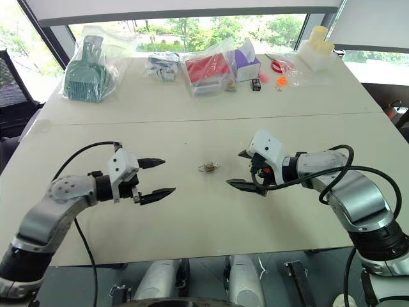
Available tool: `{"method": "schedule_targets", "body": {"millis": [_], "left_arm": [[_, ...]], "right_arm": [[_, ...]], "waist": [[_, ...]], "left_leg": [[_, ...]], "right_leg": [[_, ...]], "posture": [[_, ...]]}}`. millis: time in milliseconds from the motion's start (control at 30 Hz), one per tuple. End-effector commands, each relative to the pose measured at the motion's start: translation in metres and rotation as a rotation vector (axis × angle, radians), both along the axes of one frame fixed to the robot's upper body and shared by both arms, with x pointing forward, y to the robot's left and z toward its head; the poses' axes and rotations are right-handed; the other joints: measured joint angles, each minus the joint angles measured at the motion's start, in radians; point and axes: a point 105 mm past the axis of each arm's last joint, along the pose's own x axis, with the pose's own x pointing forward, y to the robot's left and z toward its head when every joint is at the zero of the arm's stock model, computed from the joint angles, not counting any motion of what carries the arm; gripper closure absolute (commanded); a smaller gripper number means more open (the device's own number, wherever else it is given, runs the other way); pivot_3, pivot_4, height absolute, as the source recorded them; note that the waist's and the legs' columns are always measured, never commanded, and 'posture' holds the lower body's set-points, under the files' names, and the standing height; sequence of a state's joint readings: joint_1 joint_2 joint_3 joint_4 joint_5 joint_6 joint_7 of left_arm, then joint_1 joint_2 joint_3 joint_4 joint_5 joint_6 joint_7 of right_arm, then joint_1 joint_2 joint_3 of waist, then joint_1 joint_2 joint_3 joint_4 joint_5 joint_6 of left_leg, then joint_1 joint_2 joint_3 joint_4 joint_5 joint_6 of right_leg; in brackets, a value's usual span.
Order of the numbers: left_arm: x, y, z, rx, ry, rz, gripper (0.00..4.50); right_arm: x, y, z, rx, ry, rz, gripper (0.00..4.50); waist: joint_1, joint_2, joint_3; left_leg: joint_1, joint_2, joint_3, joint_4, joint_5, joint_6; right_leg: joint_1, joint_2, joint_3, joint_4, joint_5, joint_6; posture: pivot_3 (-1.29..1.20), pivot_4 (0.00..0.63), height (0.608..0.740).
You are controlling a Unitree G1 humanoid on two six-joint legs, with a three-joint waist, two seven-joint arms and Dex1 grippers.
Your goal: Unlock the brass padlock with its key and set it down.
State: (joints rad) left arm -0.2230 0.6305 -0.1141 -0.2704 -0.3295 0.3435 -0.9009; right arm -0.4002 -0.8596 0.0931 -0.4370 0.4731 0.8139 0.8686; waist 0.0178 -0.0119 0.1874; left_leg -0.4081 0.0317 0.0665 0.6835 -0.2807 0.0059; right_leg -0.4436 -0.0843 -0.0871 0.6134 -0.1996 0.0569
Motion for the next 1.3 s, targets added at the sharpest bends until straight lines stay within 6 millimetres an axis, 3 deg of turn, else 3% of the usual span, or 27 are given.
{"method": "schedule_targets", "body": {"millis": [33,267,567,867,1167,1300], "left_arm": [[0.007,-0.019,-0.012,0.037,-0.039,-0.056,0.02],[0.037,-0.055,-0.021,0.01,-0.068,-0.109,0.02],[0.067,-0.067,-0.038,0.067,-0.096,-0.139,0.02],[0.071,-0.076,-0.05,0.088,-0.078,-0.186,0.02],[0.07,-0.074,-0.057,0.104,-0.065,-0.196,3.76],[0.075,-0.067,-0.055,0.086,-0.065,-0.141,3.75]], "right_arm": [[0.0,0.005,0.009,0.007,-0.06,0.008,0.0],[-0.004,0.007,0.009,0.02,-0.075,-0.026,0.0],[-0.012,0.008,0.007,0.032,-0.088,-0.074,0.0],[-0.015,0.007,0.005,0.031,-0.094,-0.099,0.0],[-0.014,0.009,0.004,0.026,-0.094,-0.091,0.0],[-0.009,0.017,0.004,0.009,-0.131,-0.065,0.0]], "waist": [[-0.001,0.0,0.0],[-0.002,-0.001,0.0],[-0.001,-0.001,0.0],[0.006,-0.001,-0.001],[0.02,-0.001,-0.001],[0.019,-0.001,-0.001]], "left_leg": [[0.0,0.0,0.0,0.0,0.0,0.0],[0.0,0.0,0.004,0.0,0.0,0.0],[0.0,0.0,0.004,0.0,0.0,0.0],[0.0,0.0,0.004,0.001,0.0,0.0],[0.001,0.0,0.005,0.001,0.0,0.0],[0.001,0.0,0.005,0.001,0.0,0.0]], "right_leg": [[0.0,0.0,0.0,0.0,0.0,0.0],[0.0,0.001,0.0,0.001,0.002,0.003],[0.0,0.001,0.0,0.001,0.002,0.004],[0.001,-0.001,0.0,0.001,0.002,0.004],[0.001,-0.001,0.0,0.001,0.003,0.003],[0.001,-0.001,0.0,0.001,0.003,0.003]], "posture": [[0.0,0.15,0.74],[0.0,0.15,0.74],[0.0,0.15,0.74],[0.0,0.15,0.74],[0.0,0.15,0.74],[0.0,0.15,0.74]]}}
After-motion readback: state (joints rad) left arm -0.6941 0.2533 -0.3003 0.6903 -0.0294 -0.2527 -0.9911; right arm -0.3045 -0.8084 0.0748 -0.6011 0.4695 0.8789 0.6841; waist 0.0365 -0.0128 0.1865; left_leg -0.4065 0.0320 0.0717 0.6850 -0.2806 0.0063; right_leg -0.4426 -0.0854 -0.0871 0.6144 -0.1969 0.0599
